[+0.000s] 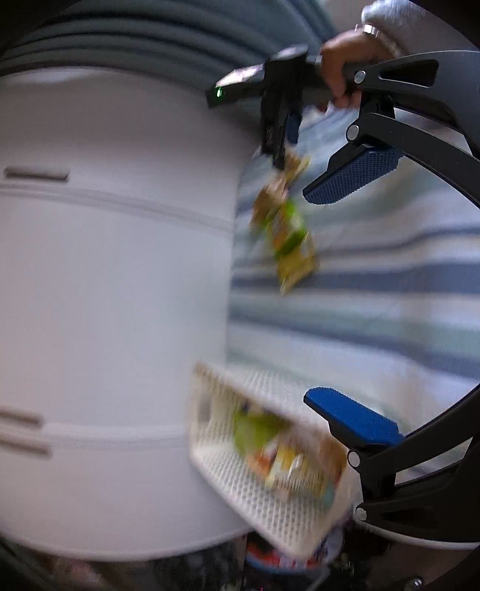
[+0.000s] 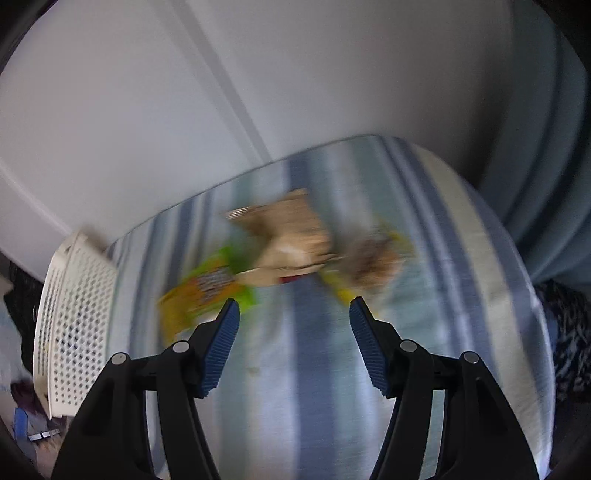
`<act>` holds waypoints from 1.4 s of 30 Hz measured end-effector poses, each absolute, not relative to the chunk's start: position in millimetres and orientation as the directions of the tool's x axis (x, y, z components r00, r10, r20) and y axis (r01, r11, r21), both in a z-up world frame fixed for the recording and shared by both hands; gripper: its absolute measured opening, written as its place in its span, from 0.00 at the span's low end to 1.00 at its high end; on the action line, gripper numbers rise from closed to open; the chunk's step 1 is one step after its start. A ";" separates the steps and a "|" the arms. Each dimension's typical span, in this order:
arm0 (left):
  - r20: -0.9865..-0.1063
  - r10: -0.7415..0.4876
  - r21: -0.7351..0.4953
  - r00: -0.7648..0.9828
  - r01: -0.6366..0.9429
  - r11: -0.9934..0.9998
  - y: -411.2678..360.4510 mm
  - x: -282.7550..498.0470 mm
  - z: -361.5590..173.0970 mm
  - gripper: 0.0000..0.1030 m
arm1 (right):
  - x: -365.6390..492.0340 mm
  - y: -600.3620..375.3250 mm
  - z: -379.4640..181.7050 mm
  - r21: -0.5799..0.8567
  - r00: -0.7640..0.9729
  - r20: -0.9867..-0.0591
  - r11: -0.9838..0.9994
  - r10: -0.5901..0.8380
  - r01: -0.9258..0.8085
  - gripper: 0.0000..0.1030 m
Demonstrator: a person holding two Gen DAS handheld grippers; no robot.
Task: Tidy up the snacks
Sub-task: 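Move both tools back to the remaining snacks on the table, then grasp the brown paper pastry bag with the left tool while the right tool reaches the clear granola sachet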
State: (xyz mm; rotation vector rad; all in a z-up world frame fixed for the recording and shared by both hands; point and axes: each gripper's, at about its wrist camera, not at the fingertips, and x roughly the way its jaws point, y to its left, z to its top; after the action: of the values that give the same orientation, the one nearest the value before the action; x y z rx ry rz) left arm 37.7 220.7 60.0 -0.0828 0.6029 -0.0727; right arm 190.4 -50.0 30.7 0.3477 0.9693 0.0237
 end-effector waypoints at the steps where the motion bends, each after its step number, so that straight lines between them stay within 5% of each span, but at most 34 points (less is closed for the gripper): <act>1: -0.578 -0.120 -0.117 0.807 0.063 0.991 217.4 43.8 60.6 0.98 | 190.7 -60.5 28.5 0.307 0.569 -0.804 0.939 0.170 0.153 0.60; 18: -0.643 -0.135 -0.131 0.754 0.065 0.989 199.4 119.5 58.7 0.98 | 241.7 -104.5 -6.6 0.363 0.536 -0.829 0.883 0.160 0.297 0.62; 22: -0.657 -0.116 -0.108 0.745 0.060 0.992 198.1 129.8 51.1 0.98 | 244.4 -89.4 -10.5 0.273 0.531 -0.841 0.927 0.101 0.256 0.50; 28: -0.687 -0.106 -0.088 0.719 0.062 0.994 186.9 155.4 39.9 0.98 | 242.3 -81.5 -11.6 0.200 0.532 -0.844 0.961 0.070 0.192 0.46; 42: -0.796 -0.147 -0.059 0.587 0.168 0.984 104.4 232.6 13.2 0.98 | 227.3 -119.3 -4.5 0.388 0.588 -0.788 0.888 0.181 0.247 0.43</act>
State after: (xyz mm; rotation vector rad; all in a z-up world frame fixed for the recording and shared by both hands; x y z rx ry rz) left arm 232.6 104.4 13.2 0.0236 0.9254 -0.1834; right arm 227.3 -119.3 -4.5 0.4950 0.9517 -0.0401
